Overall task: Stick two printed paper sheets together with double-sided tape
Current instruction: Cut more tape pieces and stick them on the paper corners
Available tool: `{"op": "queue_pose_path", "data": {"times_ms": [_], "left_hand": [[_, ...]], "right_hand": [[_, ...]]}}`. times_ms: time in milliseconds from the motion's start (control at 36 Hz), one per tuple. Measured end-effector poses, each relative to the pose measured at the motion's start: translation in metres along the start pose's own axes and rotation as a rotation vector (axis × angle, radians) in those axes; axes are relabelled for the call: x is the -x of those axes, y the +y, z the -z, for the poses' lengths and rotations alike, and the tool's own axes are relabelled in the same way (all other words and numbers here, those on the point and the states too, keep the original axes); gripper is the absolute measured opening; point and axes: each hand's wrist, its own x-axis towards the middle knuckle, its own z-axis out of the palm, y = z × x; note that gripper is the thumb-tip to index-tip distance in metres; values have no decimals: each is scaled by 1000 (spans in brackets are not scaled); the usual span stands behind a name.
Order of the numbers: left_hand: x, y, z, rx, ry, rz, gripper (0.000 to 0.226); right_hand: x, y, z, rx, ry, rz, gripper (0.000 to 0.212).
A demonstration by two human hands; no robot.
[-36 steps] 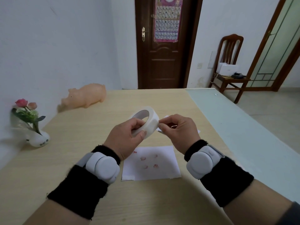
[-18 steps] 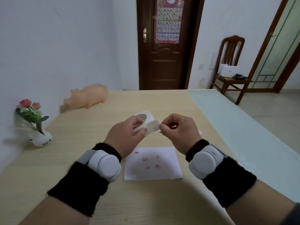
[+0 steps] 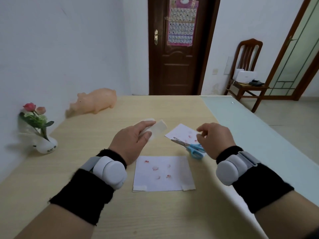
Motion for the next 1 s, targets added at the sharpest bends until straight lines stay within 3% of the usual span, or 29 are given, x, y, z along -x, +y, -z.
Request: {"op": "queue_pose_path", "data": {"times_ms": [139,333,528,611,694,750,889,1000], "left_hand": [[-1,-3,-5,90,9,46,44],[-1,-9,-5,175,-18,77,37],[-2,-7,-2,200,-25,61,32],[-3,-5,0,216,-27,58,31],[-3,-4,2,218,-27,51,33],[-3,-5,4,218,-26,44,31],[-4,-7,7,221,-11,44,30],[-5,-9,7,227,0,43,33]], "right_hand": [[0,2,-14,291,-259,10,35],[1,-3,-19,504,-354,114,33],[-3,-4,-20,522,-383,111,26],[-1,-5,-22,500,-328,78,10],[2,-9,-21,500,-274,85,14],[3,-8,-22,487,-257,103,3],[4,3,-31,401,-208,68,27],[3,8,-26,379,-220,49,31]]}}
